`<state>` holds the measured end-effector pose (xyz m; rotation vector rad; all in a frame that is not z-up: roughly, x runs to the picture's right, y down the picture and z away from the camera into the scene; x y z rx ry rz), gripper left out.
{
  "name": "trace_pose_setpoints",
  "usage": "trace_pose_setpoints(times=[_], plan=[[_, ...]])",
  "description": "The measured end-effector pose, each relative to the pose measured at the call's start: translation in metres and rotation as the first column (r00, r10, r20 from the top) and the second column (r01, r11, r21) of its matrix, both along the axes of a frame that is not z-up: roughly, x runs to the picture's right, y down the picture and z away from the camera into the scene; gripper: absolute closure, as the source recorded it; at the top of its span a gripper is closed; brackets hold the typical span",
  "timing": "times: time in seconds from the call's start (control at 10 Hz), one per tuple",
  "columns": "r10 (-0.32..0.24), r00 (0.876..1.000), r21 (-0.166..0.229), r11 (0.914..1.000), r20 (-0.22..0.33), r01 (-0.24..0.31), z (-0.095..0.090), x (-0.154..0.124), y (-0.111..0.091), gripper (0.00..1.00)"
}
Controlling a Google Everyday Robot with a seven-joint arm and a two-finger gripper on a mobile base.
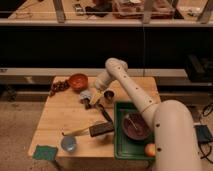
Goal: Place towel in metal cup
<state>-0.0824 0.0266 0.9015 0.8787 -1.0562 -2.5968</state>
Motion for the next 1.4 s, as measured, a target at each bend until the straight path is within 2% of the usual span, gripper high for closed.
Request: trace_pose_setpoints(times=[0.1, 0.3, 0.4, 0.8, 1.0, 1.2, 1.4], plan=[[-0.009, 1.000, -0.014, 0.9999, -0.001, 0.009, 0.005, -0.002, 0.003, 0.24], [-0.031, 1.000, -0.045, 0.9985, -0.004, 0.030, 0.018, -0.008, 0.015, 0.42], [-0.037, 0.999, -0.054, 0.9979, -0.006, 0.037, 0.021, -0.010, 0.020, 0.46], [-0.032, 0.999, -0.057, 0.9979, -0.014, 0.031, 0.021, -0.006, 0.020, 0.48], [-0.026, 1.000, -0.055, 0.9982, -0.007, 0.026, 0.020, -0.004, 0.016, 0.63], [-0.038, 0.999, -0.065, 0.9971, 0.008, 0.039, 0.020, -0.007, 0.018, 0.85], [-0.049, 0.999, -0.071, 0.9962, 0.018, 0.050, 0.020, -0.009, 0.020, 0.98]])
